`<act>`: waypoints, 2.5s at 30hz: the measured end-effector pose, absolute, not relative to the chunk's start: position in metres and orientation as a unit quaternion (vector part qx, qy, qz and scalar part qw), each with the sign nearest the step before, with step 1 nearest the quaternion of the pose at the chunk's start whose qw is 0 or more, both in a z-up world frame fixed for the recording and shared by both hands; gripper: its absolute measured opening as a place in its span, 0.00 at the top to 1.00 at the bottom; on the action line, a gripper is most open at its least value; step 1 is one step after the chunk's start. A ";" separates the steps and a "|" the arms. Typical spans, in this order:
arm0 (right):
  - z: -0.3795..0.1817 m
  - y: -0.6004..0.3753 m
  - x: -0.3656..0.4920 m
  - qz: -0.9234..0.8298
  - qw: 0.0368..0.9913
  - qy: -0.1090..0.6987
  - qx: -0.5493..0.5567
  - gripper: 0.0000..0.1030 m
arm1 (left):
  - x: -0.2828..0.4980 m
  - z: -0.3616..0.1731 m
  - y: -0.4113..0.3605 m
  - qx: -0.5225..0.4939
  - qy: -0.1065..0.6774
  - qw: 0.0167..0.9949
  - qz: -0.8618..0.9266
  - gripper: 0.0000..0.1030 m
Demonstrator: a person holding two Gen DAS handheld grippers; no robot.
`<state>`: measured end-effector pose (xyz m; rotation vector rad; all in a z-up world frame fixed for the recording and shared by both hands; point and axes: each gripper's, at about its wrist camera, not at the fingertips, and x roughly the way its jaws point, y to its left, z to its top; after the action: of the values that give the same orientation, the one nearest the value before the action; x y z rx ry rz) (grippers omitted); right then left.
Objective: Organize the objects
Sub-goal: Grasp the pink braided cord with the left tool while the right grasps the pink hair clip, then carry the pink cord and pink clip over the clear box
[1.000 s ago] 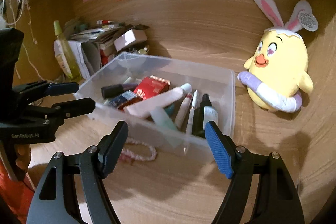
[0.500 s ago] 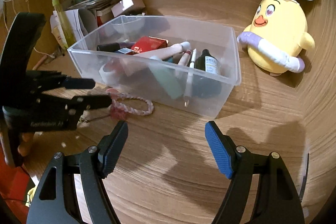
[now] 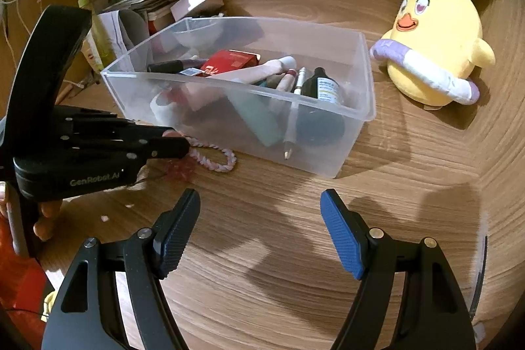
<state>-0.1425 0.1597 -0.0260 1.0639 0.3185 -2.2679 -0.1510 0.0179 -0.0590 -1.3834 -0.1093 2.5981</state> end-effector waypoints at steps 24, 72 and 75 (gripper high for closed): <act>-0.046 0.079 -0.138 -0.816 0.359 0.179 0.415 0.64 | -0.080 -0.031 -0.050 -0.399 -0.098 0.055 0.910 0.89; 0.088 0.149 -0.140 -0.901 0.344 0.083 0.250 0.76 | -0.095 0.050 -0.034 -0.289 -0.091 0.042 0.952 0.89; 0.092 0.149 -0.146 -0.903 0.343 0.079 0.245 0.76 | -0.101 0.056 -0.035 -0.283 -0.089 0.040 0.954 0.89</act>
<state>-0.1458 0.1487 0.0920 0.6373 0.2051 -2.3485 -0.1014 -0.0349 0.0560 -0.8659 -0.2713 2.9230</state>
